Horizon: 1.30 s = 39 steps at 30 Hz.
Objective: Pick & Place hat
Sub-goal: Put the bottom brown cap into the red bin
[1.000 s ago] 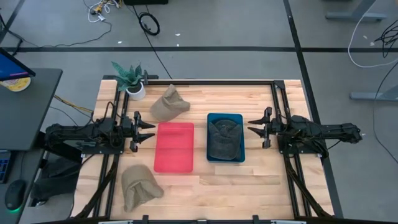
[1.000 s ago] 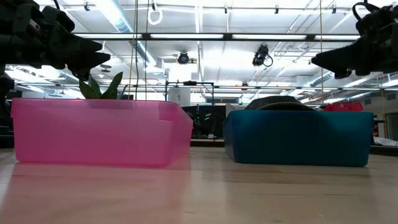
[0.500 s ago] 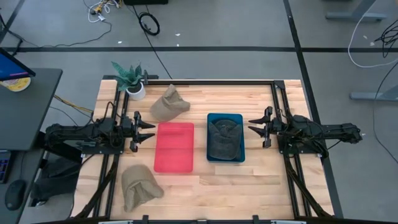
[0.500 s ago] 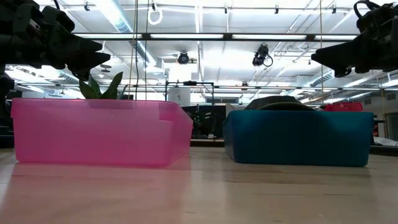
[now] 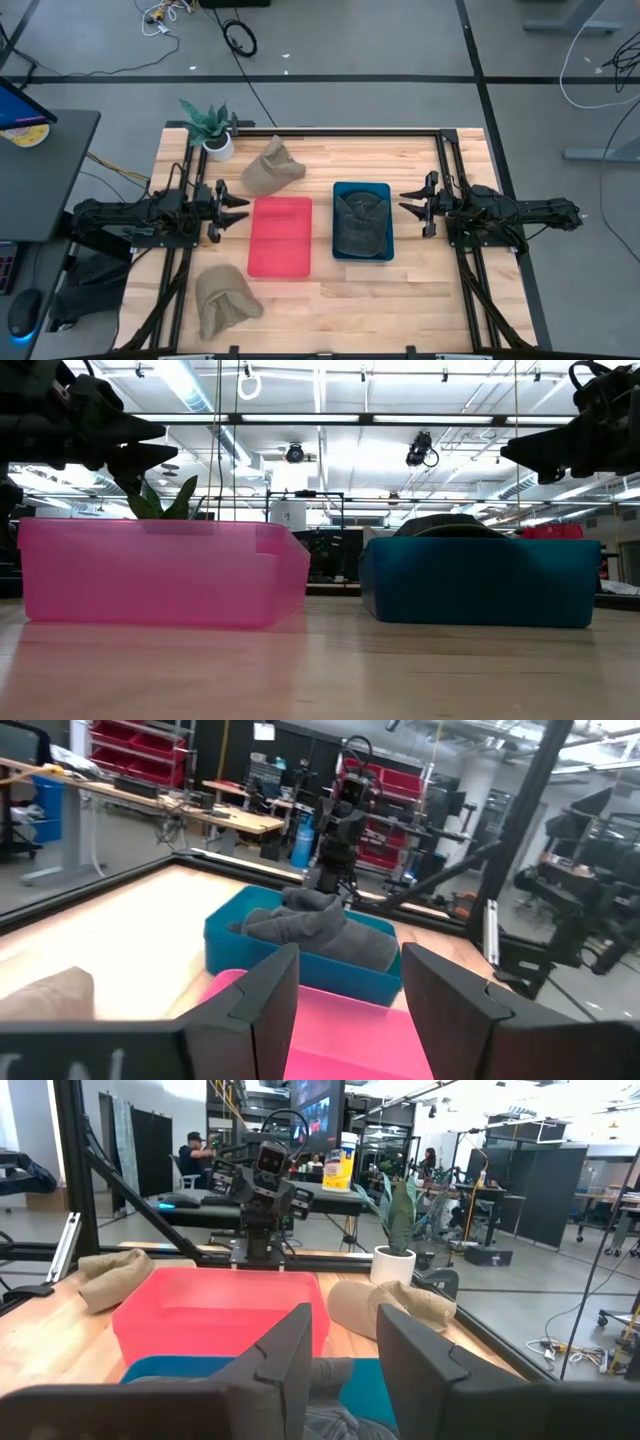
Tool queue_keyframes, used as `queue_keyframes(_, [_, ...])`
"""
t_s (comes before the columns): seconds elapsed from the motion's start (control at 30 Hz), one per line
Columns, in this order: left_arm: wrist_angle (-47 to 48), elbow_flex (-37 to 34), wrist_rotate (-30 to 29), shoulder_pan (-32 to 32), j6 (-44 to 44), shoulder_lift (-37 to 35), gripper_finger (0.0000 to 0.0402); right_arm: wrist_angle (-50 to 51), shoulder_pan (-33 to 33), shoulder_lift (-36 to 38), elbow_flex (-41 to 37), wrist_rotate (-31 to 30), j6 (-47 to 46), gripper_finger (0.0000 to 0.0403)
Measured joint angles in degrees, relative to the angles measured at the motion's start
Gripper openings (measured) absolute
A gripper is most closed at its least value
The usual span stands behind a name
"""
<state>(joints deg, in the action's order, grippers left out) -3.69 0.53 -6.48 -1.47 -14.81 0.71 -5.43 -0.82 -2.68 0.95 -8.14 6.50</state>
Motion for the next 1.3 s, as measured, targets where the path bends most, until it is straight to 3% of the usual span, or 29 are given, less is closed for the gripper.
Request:
queue_keyframes(0.17, [-2.11, 0.00, -4.35, 0.01, -0.38, 0.02, 0.0183, 0.00, 0.00, 0.00, 0.00, 0.01, 0.00, 0.0118])
queue_keyframes(0.37, [-7.75, -0.02, -6.65, -0.01, -8.10, 0.02, 0.0183, -0.01, 0.01, 0.00, 0.00, 0.02, 0.00, 0.0118])
queue_keyframes(0.43, [-10.46, -0.01, -4.34, -0.02, -12.58, 0.02, 0.0183, 0.00, 0.02, 0.00, 0.00, 0.00, 0.00, 0.0118])
queue_keyframes(0.63, [-24.53, 0.00, 11.85, -1.17, -20.94, 0.02, 0.0183, 0.00, 0.02, 0.00, 0.00, 0.01, 0.01, 0.0118])
queue_keyframes(0.73, [-31.54, -0.01, 14.06, -4.40, -18.38, 0.02, 0.0183, 0.00, 0.00, 0.00, 0.00, 0.00, 0.00, 0.0118])
queue_keyframes(1.1, [-42.75, -0.02, 12.70, -18.02, -7.06, 0.02, 0.0183, 0.00, 0.00, 0.00, 0.00, 0.02, 0.00, 0.0118])
queue_keyframes(1.3, [-43.56, 2.85, 12.32, -25.25, 0.14, 2.31, 0.0183, -0.02, 0.01, 0.00, 0.00, 0.01, 0.01, 0.0118])
